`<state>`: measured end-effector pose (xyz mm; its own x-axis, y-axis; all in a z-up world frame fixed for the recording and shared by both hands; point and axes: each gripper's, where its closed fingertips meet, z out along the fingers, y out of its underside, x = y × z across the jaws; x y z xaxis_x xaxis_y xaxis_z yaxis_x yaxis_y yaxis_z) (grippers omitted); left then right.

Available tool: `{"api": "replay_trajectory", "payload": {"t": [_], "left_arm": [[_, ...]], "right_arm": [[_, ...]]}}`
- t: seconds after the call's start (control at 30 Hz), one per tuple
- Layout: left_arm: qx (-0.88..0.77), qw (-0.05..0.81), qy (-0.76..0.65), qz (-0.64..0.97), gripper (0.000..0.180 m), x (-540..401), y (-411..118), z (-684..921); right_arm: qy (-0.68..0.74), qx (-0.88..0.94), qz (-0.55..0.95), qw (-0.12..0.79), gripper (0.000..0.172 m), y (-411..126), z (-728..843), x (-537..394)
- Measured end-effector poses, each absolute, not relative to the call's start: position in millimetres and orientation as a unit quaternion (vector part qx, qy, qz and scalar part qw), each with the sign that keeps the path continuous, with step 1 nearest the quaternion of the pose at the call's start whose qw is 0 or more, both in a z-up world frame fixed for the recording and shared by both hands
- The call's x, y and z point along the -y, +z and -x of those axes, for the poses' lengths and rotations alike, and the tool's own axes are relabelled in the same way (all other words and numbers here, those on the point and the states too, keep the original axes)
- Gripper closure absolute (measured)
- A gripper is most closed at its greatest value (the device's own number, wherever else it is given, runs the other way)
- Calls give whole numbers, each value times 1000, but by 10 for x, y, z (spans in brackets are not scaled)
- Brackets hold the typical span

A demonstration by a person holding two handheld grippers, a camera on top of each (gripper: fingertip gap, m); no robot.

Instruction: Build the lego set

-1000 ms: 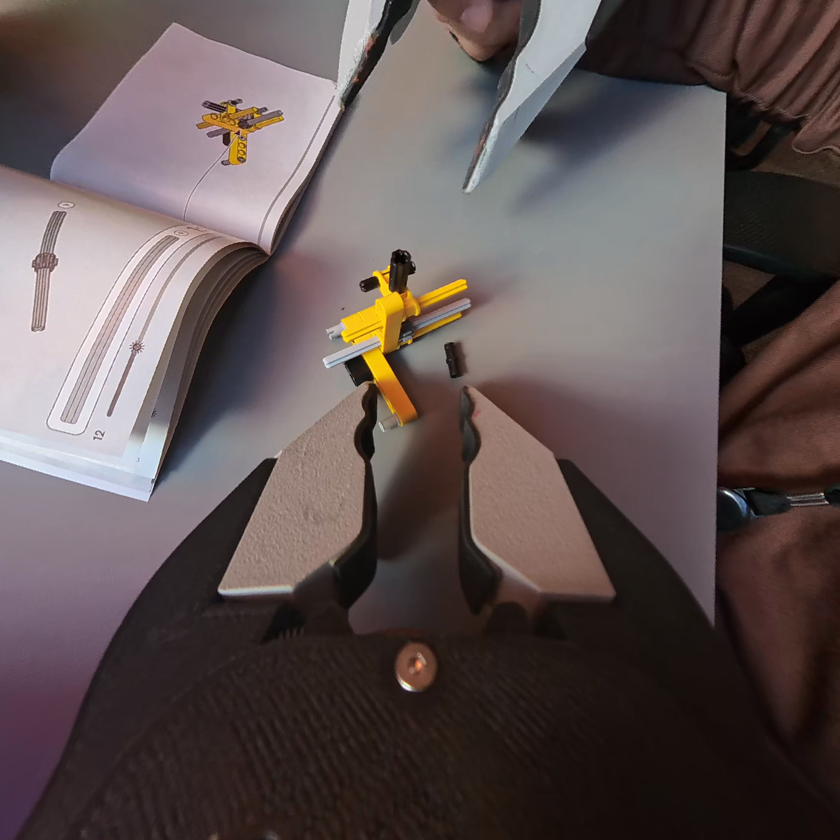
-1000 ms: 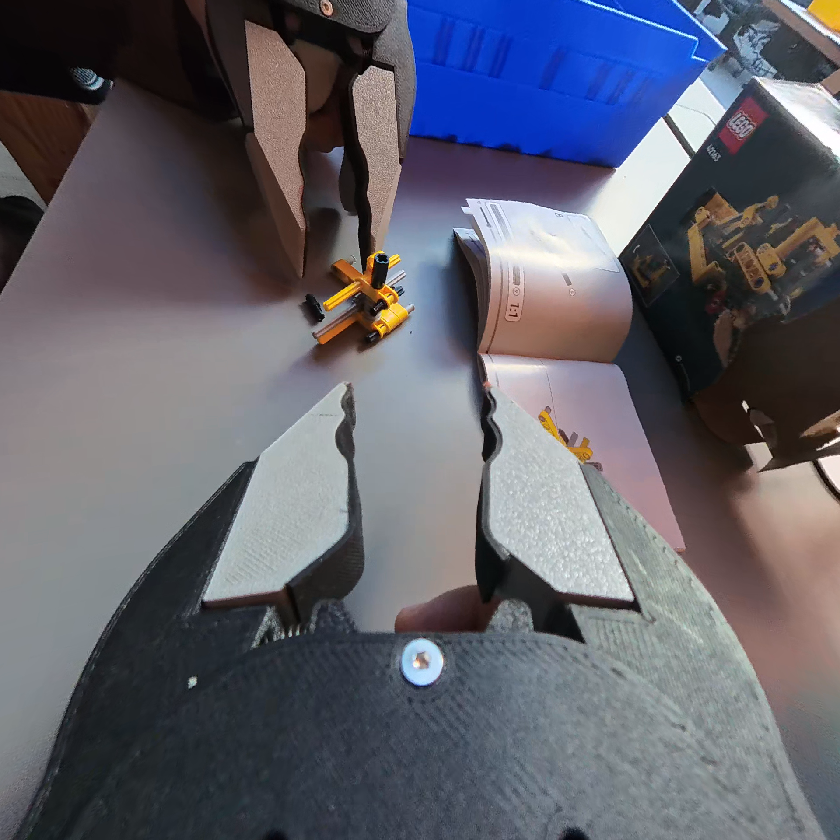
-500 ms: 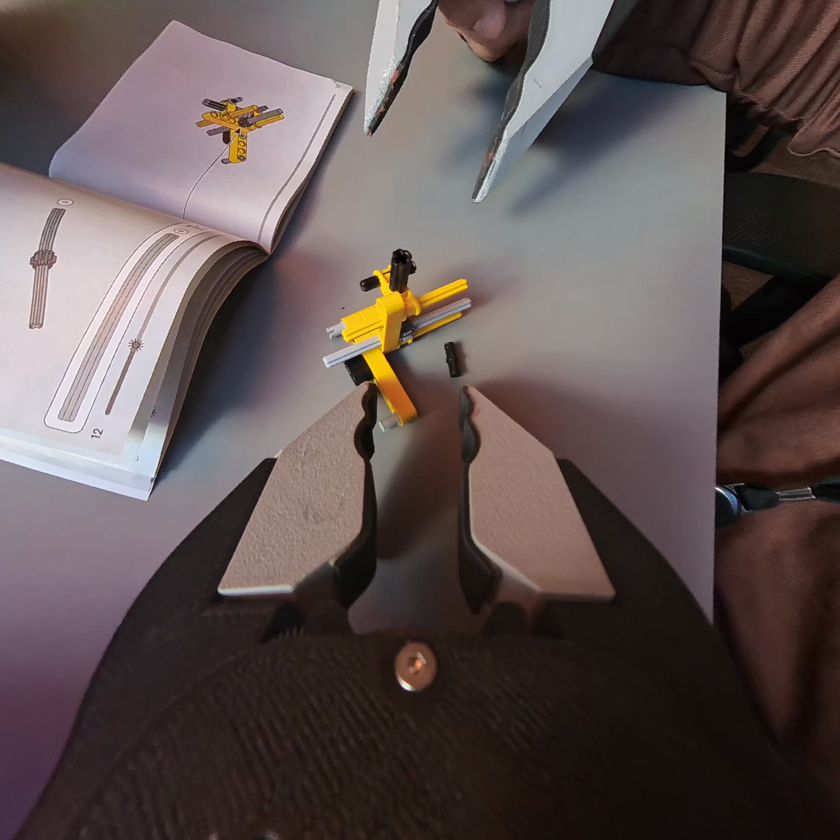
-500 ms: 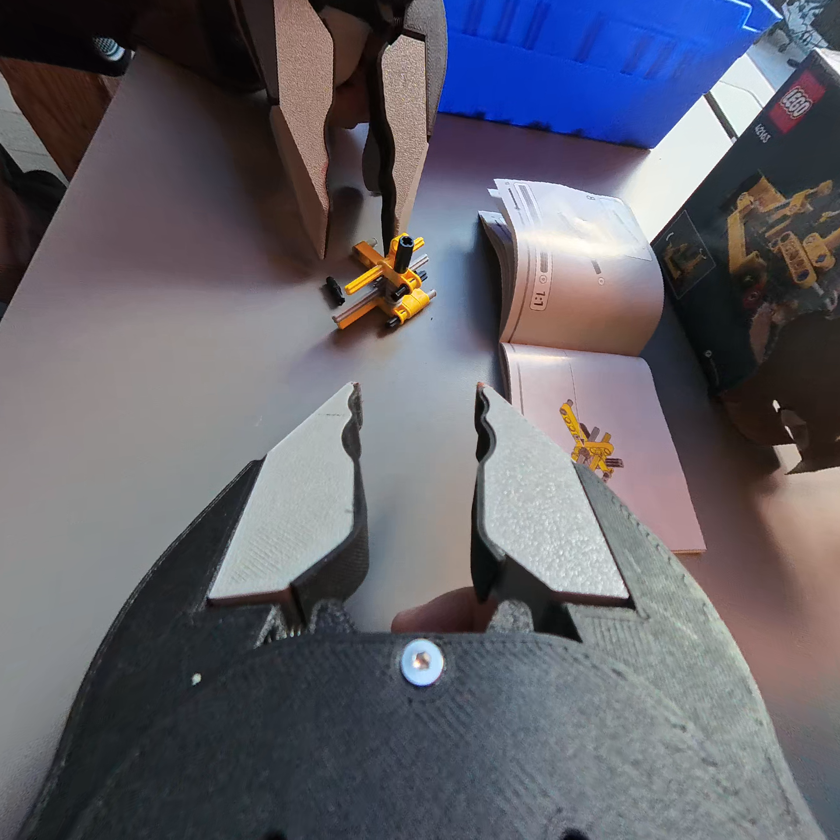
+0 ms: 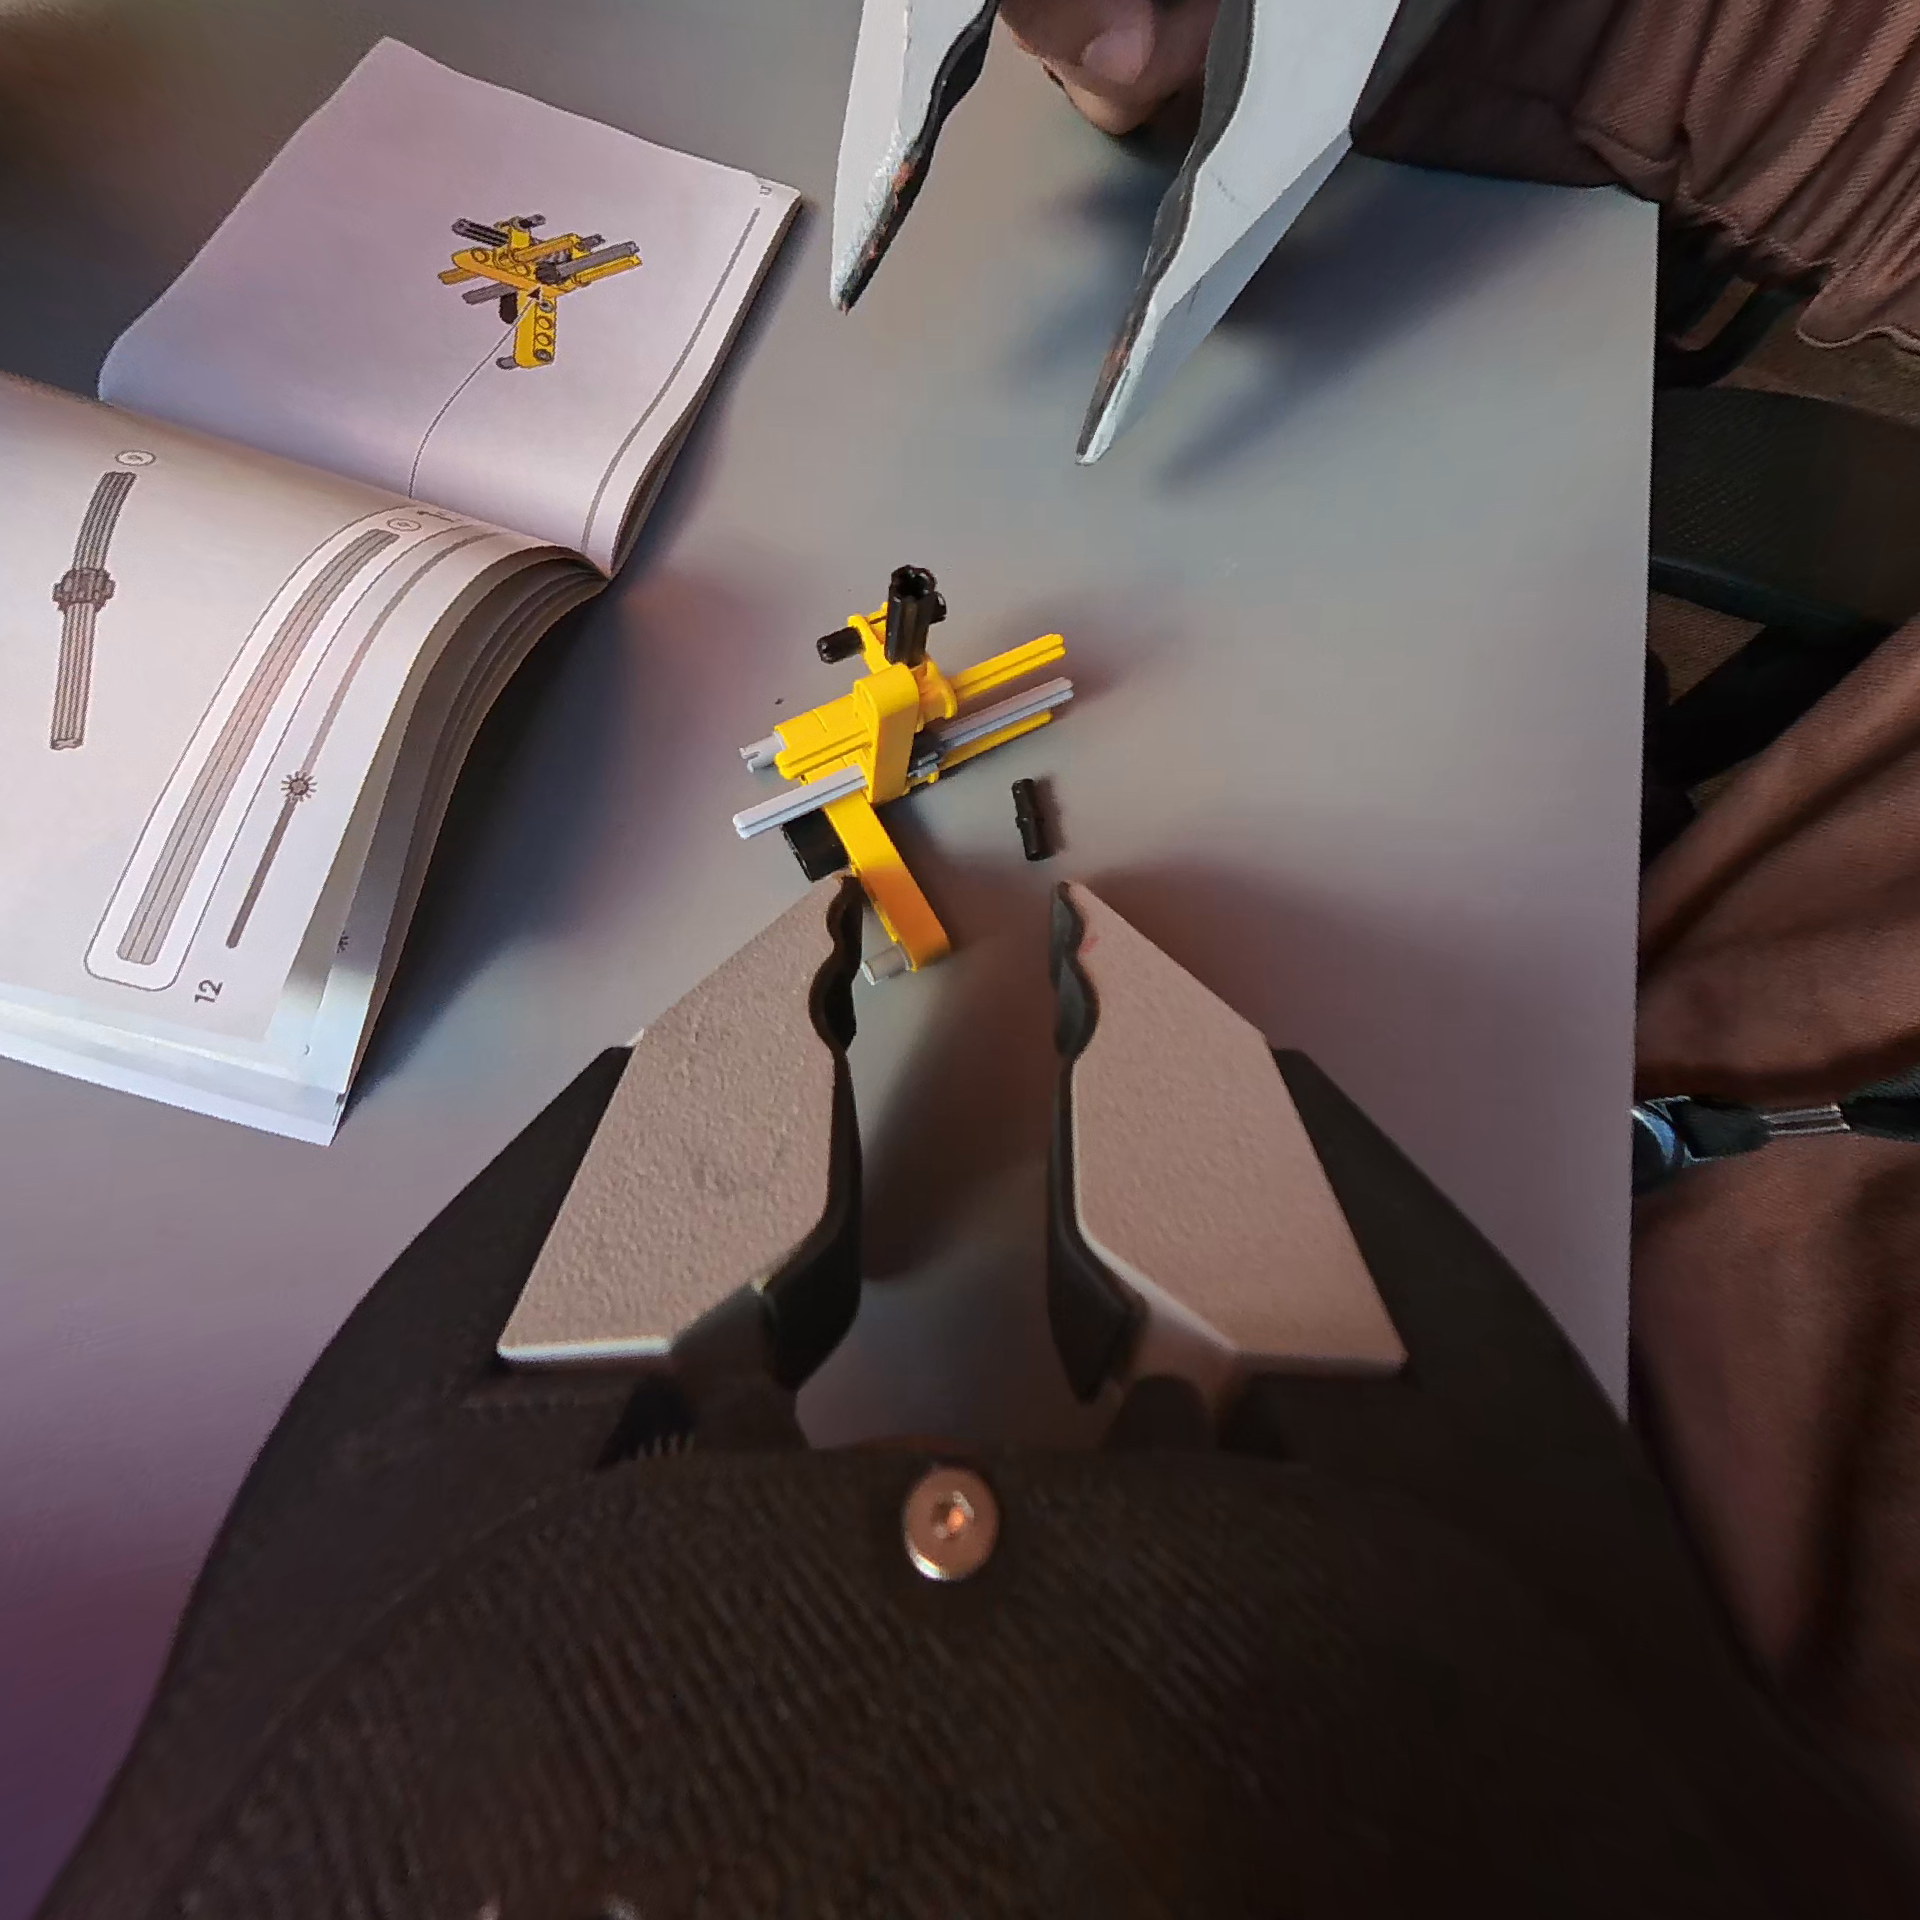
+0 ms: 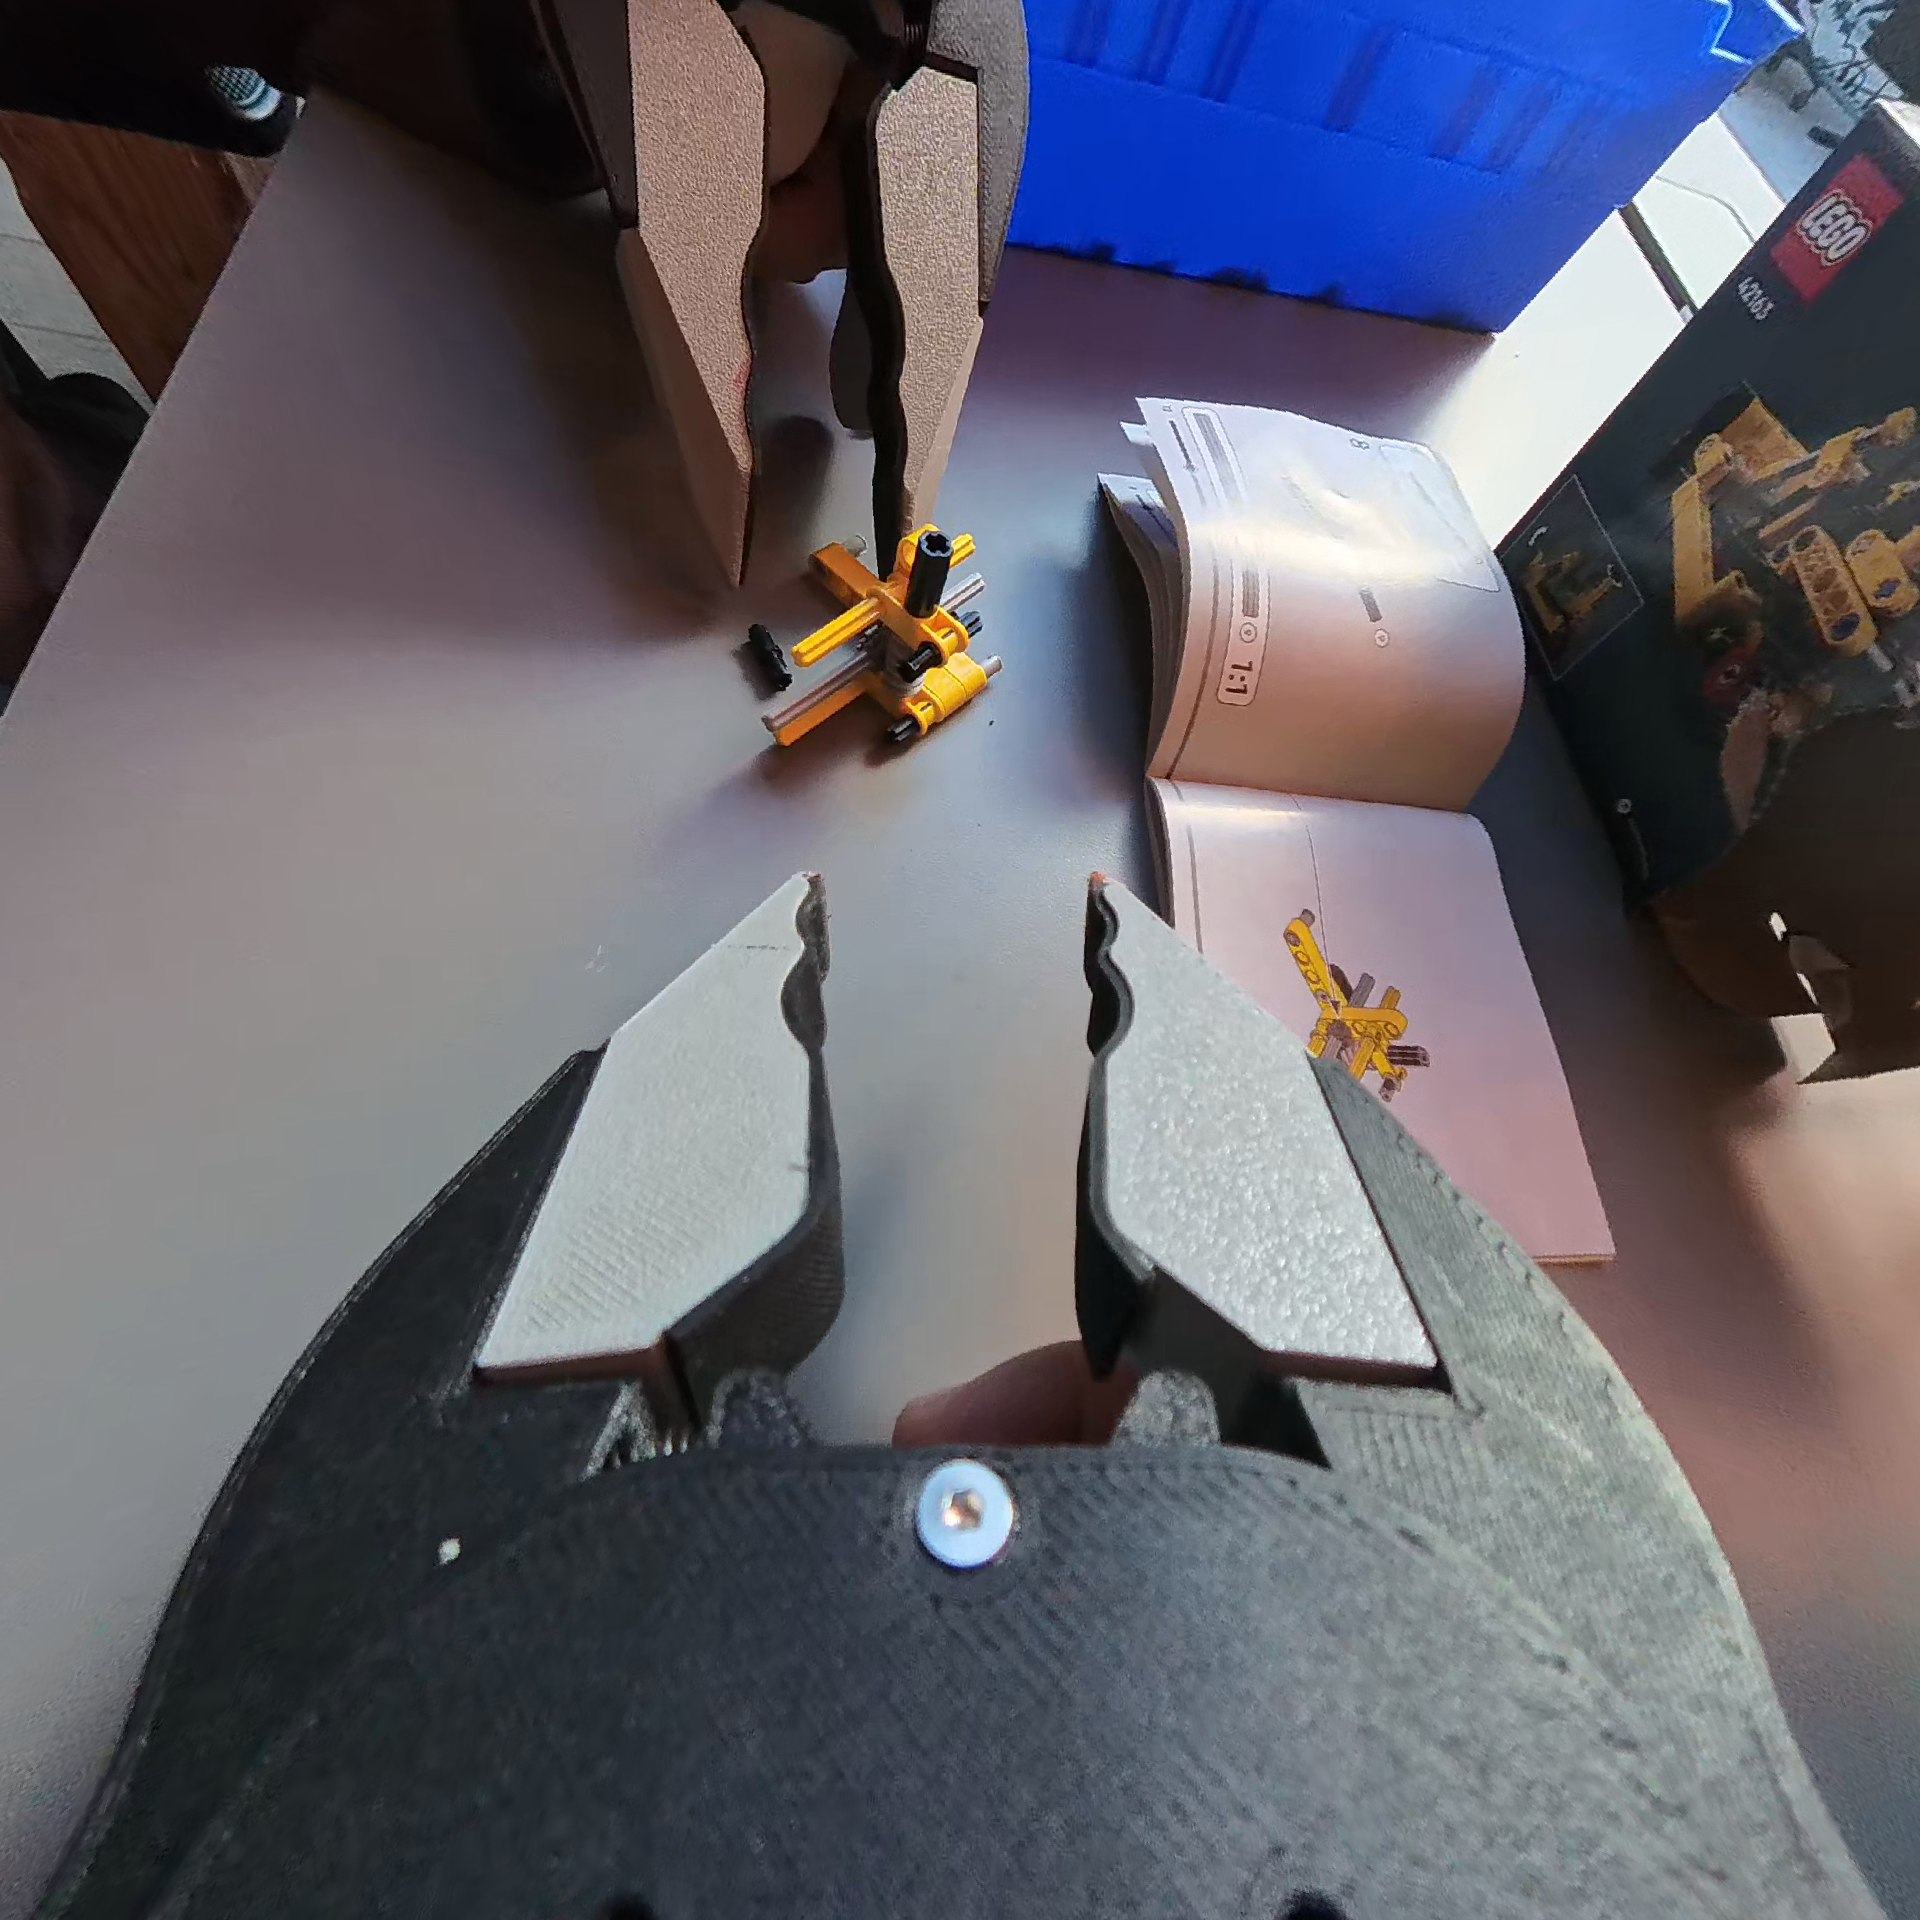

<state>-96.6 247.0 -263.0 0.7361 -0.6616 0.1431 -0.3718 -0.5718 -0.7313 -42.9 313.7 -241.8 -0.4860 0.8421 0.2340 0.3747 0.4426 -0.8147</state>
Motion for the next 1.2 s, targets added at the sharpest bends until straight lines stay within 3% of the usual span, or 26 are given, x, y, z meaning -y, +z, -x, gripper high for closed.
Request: {"api": "replay_trajectory", "payload": {"t": [0.53, 1.2], "left_arm": [[-292, 356, -225, 859, 145, -2458, -2591, 969], [-283, 337, -347, 828, 144, -2371, -2448, 914]], "right_arm": [[398, 761, 385, 338, 125, -2280, 307, -3183], [445, 730, 393, 338, 126, -2150, 126, -3349]]}}
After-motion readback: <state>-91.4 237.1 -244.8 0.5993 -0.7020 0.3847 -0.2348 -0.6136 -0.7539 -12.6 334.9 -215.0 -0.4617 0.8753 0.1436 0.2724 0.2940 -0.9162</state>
